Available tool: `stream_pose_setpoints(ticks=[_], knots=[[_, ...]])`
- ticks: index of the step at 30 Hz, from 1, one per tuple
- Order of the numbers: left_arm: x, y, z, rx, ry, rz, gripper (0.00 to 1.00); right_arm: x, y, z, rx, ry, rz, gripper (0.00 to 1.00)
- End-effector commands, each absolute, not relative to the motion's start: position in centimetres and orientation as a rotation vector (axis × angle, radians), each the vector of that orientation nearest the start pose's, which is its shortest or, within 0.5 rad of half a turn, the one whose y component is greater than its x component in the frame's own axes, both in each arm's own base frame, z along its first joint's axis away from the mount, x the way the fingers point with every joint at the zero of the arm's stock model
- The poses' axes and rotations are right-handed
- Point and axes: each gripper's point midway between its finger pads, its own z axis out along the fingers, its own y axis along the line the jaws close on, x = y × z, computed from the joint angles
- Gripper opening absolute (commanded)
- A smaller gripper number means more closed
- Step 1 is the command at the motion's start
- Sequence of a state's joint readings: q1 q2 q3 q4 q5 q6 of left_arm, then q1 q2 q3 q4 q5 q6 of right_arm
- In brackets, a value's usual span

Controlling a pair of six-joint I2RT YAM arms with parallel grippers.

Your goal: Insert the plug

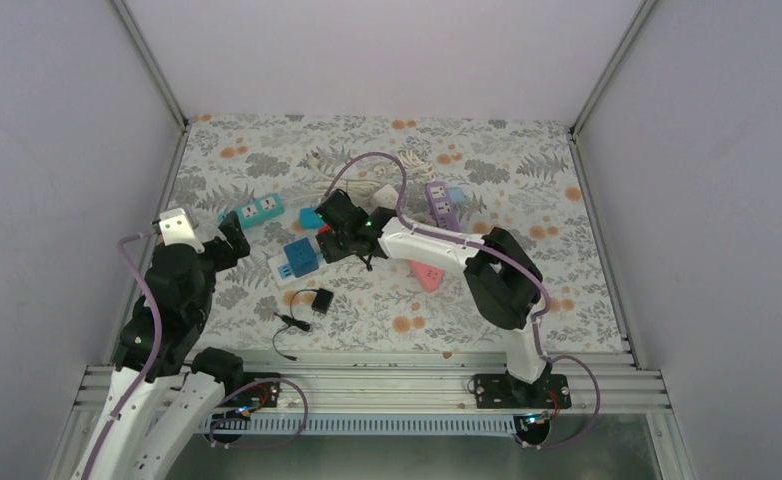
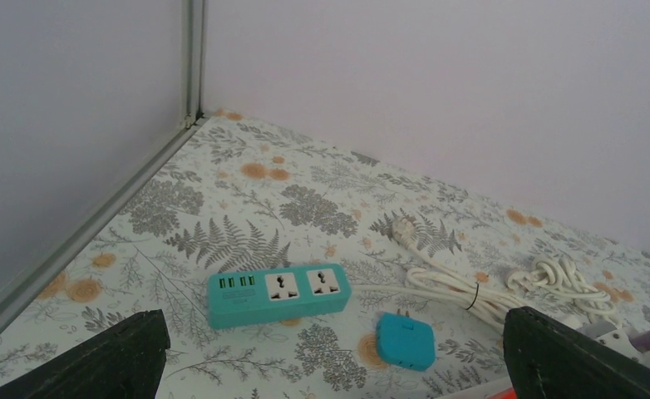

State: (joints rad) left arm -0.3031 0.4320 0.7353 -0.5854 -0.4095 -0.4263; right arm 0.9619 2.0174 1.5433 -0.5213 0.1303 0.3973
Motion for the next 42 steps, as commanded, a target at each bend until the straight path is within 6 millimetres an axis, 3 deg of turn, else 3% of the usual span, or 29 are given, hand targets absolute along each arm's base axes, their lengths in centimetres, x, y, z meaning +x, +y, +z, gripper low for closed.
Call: stream_pose_setpoints(ticks=[1,7,17,20,26,35,42], knots=[[23.0,0.3,28.7,-0.389,1.796,-0.102,1.0,29.7,39.4,3.8,-0.659,2.619,0.206,0.42],[23.0,0.4,28.8,-0.39,1.796,-0.099,1.0,29.4,38.7,2.5,-0.556,2.681,0.174,0.42],[23.0,0.4,28.7,-0.39,1.797,-0.097,1.0,29.2,38.6,4.6,-0.499,2.651,0.19,0.41],[23.1,0.4,28.7,-0.39,1.797,-0.097,1.0,28.7,38.2,4.0,-0.522,2.638,0.193,0.42],[23.1,0.4,28.7,-0.391,1.8,-0.095,1.0,28.7,37.6,1.7,-0.546,2.663,0.083,0.42],[23.0,0.5,28.6,-0.394,1.802,-0.093,1.0,28.2,35.1,-3.0,-0.588,2.725,-0.119,0.41],[23.1,0.5,28.6,-0.395,1.803,-0.091,1.0,28.0,33.1,-5.7,-0.584,2.738,-0.262,0.41]])
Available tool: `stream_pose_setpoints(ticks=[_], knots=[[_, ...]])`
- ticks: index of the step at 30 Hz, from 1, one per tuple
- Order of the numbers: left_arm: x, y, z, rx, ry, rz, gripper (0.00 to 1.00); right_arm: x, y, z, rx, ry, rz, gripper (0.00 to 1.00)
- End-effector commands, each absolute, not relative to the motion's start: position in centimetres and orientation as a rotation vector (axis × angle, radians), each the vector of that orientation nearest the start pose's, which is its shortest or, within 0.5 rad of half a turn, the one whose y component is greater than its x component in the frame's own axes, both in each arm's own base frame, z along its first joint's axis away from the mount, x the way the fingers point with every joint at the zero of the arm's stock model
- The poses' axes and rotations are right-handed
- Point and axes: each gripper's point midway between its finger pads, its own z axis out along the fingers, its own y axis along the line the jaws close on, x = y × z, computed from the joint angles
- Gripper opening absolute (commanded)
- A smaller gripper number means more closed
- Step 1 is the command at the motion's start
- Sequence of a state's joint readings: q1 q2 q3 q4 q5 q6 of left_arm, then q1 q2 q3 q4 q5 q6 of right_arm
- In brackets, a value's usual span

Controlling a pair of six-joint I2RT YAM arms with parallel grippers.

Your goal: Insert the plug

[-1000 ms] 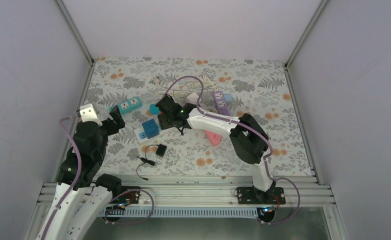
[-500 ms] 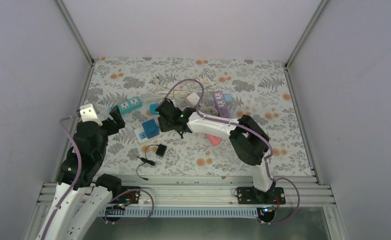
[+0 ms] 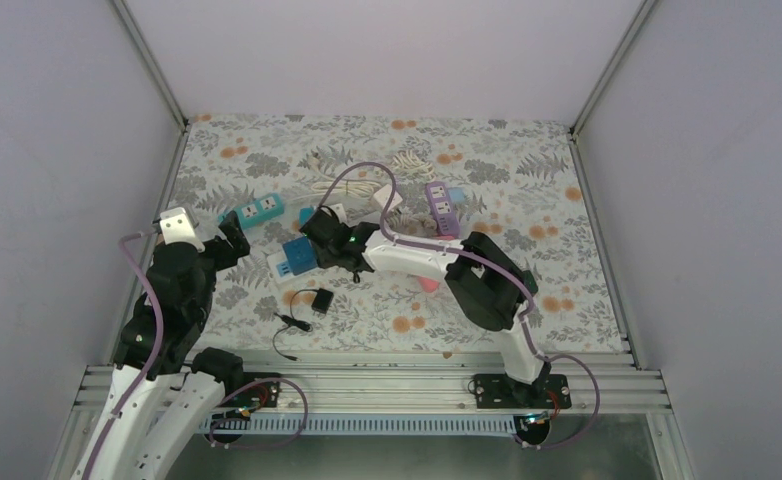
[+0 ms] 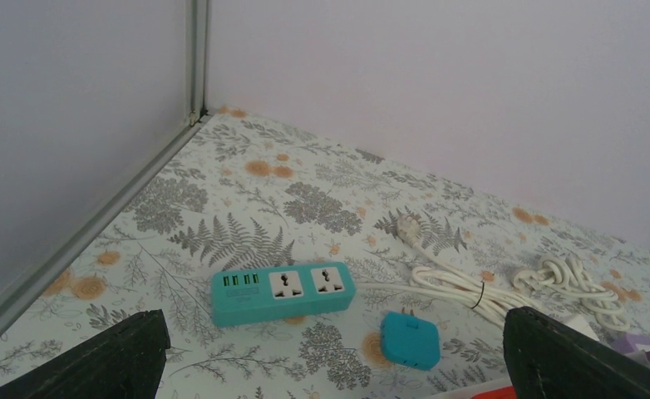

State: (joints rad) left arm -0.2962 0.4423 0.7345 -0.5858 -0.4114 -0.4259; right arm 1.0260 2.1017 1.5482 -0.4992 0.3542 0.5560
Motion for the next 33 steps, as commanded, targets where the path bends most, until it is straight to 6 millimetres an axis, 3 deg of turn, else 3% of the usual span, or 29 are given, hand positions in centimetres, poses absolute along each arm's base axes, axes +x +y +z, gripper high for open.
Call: stream_pose_setpoints(ticks=[1,4,8,11,15,20,25,30,33], knots=[[23.1,0.5,28.6,-0.395,1.803,-0.091,1.0,27.9,33.1,-5.6,-0.58,2.742,-0.257,0.41],[23.1,0.4,28.6,-0.395,1.803,-0.092,1.0,28.8,35.0,-2.6,-0.559,2.71,-0.148,0.45],[23.2,0.4,28.6,-0.395,1.804,-0.092,1.0,31.0,38.2,5.2,-0.5,2.567,0.059,0.67],[23.3,0.4,28.5,-0.393,1.811,-0.086,1.0,31.9,39.1,9.6,-0.475,2.491,0.15,0.82],[23.7,-0.5,28.4,-0.332,1.834,-0.108,1.0,32.0,39.7,13.6,-0.47,2.43,0.27,0.92],[24.2,-1.3,28.1,-0.302,1.862,-0.135,1.0,32.4,37.6,17.5,-0.442,2.302,0.359,0.97],[24.7,-2.4,28.4,-0.255,1.872,-0.173,1.0,36.2,32.9,18.7,-0.416,2.218,0.281,0.97],[25.3,-3.6,29.0,-0.198,1.873,-0.222,1.0,41.3,30.3,16.8,-0.492,2.226,0.145,0.96],[25.6,-4.4,29.8,-0.17,1.861,-0.268,1.0,44.1,29.3,15.9,-0.502,2.259,0.15,0.97]])
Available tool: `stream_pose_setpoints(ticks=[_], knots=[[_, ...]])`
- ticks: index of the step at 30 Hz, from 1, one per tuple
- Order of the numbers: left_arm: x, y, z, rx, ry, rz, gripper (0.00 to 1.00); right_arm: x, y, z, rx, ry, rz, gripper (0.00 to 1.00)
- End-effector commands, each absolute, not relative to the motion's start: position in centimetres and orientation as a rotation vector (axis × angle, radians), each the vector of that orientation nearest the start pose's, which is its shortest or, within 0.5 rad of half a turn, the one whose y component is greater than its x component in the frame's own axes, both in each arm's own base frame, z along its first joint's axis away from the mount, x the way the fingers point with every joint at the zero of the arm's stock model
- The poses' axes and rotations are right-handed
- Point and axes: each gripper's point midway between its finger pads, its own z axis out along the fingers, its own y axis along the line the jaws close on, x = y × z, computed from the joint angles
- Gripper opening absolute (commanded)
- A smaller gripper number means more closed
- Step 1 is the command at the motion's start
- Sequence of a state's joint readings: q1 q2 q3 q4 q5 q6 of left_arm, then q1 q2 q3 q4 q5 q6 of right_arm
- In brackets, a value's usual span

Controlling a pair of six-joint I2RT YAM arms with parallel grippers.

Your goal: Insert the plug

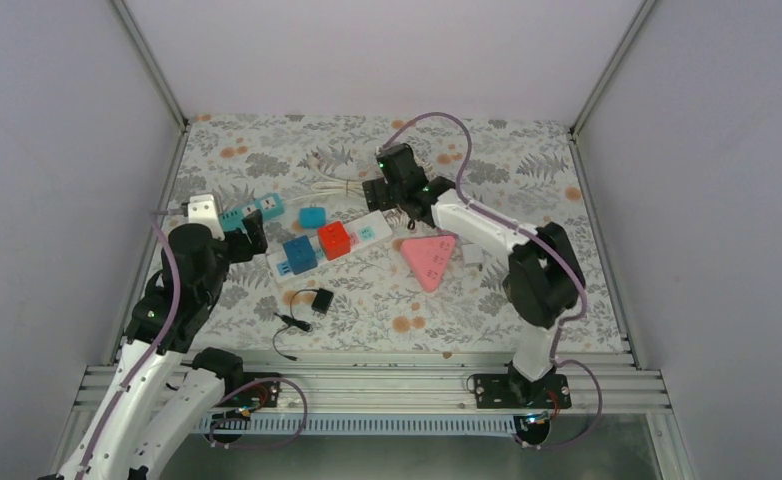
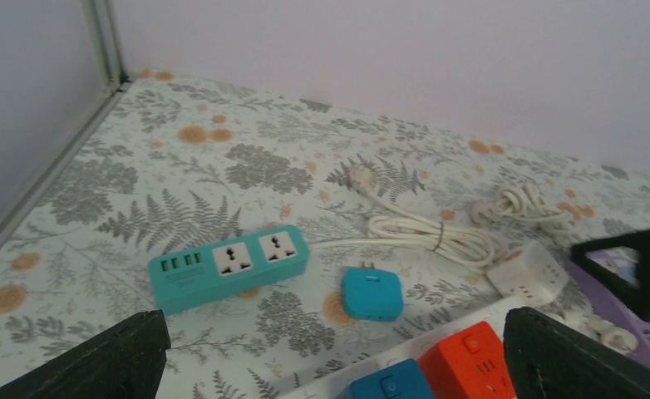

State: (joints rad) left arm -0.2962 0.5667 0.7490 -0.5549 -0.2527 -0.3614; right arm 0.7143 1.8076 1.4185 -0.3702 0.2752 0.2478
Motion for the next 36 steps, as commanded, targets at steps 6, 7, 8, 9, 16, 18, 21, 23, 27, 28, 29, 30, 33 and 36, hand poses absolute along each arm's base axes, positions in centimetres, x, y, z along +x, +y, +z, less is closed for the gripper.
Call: stream_pose_setpoints(ticks=[6,7,8,9,16,18,21,23,27,28,29,30,33,36], knots=[[26.5,-5.7,30.1,-0.129,1.858,-0.319,1.0,45.9,30.1,12.5,-0.632,2.296,0.163,1.0],[26.6,-5.8,30.0,-0.131,1.86,-0.324,1.0,46.1,30.0,12.0,-0.637,2.308,0.16,1.0],[26.8,-5.9,29.8,-0.132,1.868,-0.328,1.0,46.2,30.0,11.6,-0.647,2.317,0.167,1.0],[26.9,-5.9,29.7,-0.137,1.873,-0.332,1.0,46.3,30.1,11.1,-0.664,2.328,0.185,0.99],[27.3,-6.3,29.3,-0.145,1.882,-0.353,1.0,46.6,29.8,7.9,-0.703,2.4,0.16,0.93],[27.4,-6.4,29.2,-0.145,1.886,-0.361,1.0,47.2,29.1,7.2,-0.687,2.414,0.104,0.95],[27.4,-6.5,28.9,-0.147,1.894,-0.37,1.0,47.9,28.3,6.2,-0.669,2.439,0.076,0.95],[27.4,-6.6,28.9,-0.152,1.896,-0.378,1.0,48.0,28.3,5.8,-0.67,2.452,0.098,0.87],[27.3,-6.8,28.7,-0.161,1.901,-0.397,1.0,47.7,29.0,6.8,-0.688,2.434,0.158,0.6],[27.3,-6.8,28.7,-0.163,1.901,-0.401,1.0,47.8,29.0,7.3,-0.679,2.421,0.161,0.57],[27.3,-6.9,28.8,-0.161,1.898,-0.41,1.0,47.8,29.0,8.1,-0.668,2.401,0.162,0.56],[27.4,-7.0,28.9,-0.159,1.894,-0.418,1.0,47.9,28.9,8.9,-0.65,2.38,0.161,0.54],[27.4,-7.5,29.1,-0.146,1.882,-0.448,1.0,48.0,28.5,12.2,-0.574,2.3,0.182,0.52],[27.5,-8.2,29.4,-0.112,1.869,-0.49,1.0,47.4,28.5,16.2,-0.495,2.203,0.263,0.52]])
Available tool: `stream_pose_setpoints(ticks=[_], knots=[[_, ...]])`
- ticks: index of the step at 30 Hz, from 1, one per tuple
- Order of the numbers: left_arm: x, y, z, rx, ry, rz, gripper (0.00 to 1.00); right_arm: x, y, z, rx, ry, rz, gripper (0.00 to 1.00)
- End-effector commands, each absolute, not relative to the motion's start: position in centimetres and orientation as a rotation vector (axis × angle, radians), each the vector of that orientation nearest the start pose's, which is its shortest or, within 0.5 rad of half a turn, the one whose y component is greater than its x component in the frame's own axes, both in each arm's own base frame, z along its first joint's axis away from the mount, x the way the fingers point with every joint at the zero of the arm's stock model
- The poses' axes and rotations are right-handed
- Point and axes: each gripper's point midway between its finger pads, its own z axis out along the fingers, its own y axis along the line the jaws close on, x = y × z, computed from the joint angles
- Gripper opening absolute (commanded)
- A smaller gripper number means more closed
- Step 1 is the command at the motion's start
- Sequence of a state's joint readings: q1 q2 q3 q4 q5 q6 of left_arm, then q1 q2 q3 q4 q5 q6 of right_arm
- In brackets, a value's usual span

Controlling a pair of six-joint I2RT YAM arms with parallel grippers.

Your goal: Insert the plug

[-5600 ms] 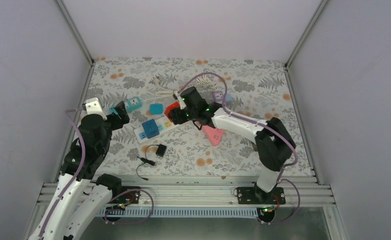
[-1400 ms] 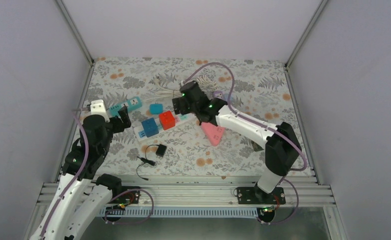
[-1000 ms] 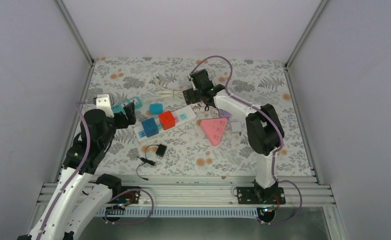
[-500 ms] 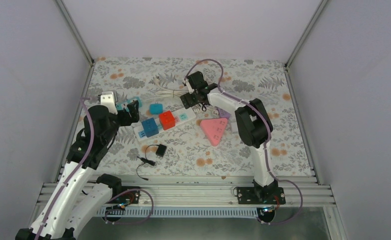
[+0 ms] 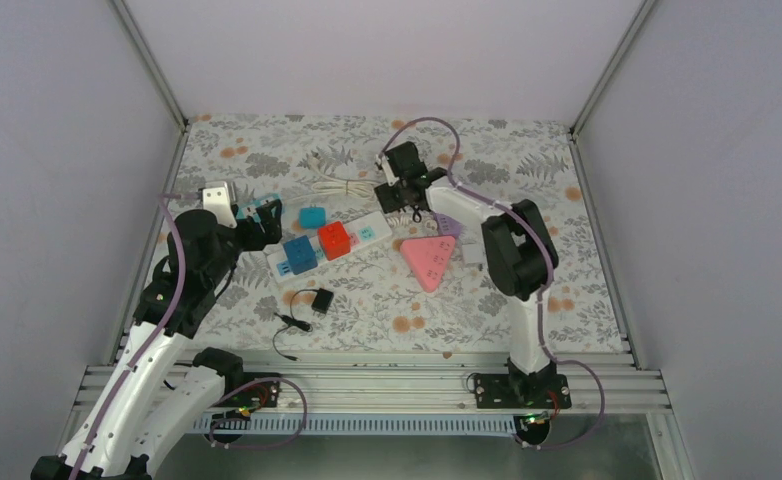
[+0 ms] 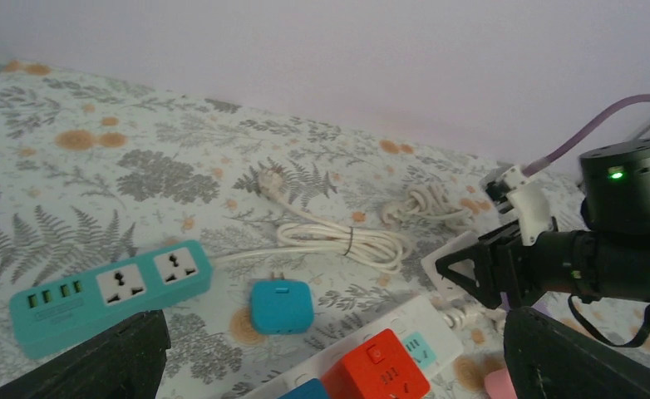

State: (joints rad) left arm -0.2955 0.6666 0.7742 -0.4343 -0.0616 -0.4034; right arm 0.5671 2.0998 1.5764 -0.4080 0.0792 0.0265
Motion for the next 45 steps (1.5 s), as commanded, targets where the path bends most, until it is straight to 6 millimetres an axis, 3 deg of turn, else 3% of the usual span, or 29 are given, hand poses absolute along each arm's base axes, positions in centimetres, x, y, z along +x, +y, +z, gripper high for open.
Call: stream_pose_setpoints(ticks=[1,4,9,15,21,28,34,45], knots=[[27.4,-8.7,29.5,-0.094,1.865,-0.513,1.0,47.0,28.6,17.5,-0.477,2.172,0.301,0.52],[27.3,-9.6,30.0,-0.061,1.842,-0.571,1.0,44.8,28.8,22.1,-0.43,2.071,0.45,0.52],[27.0,-11.4,31.4,0.01,1.778,-0.688,1.0,39.7,29.2,27.9,-0.361,1.954,0.765,0.52],[24.8,-15.4,34.3,0.212,1.625,-0.949,1.0,31.6,28.1,32.8,-0.212,1.755,1.251,0.52],[22.8,-18.4,34.8,0.286,1.54,-1.18,1.0,28.3,28.1,34.2,-0.237,1.711,1.407,0.52],[22.0,-22.1,34.7,0.344,1.531,-1.372,1.0,24.8,30.9,35.6,-0.452,1.652,1.685,0.53],[21.4,-24.2,35.3,0.411,1.528,-1.48,1.0,23.3,31.9,37.0,-0.588,1.6,1.738,0.53],[21.1,-25.7,36.3,0.385,1.559,-1.628,0.93,21.8,32.8,37.8,-0.665,1.551,1.79,0.53]])
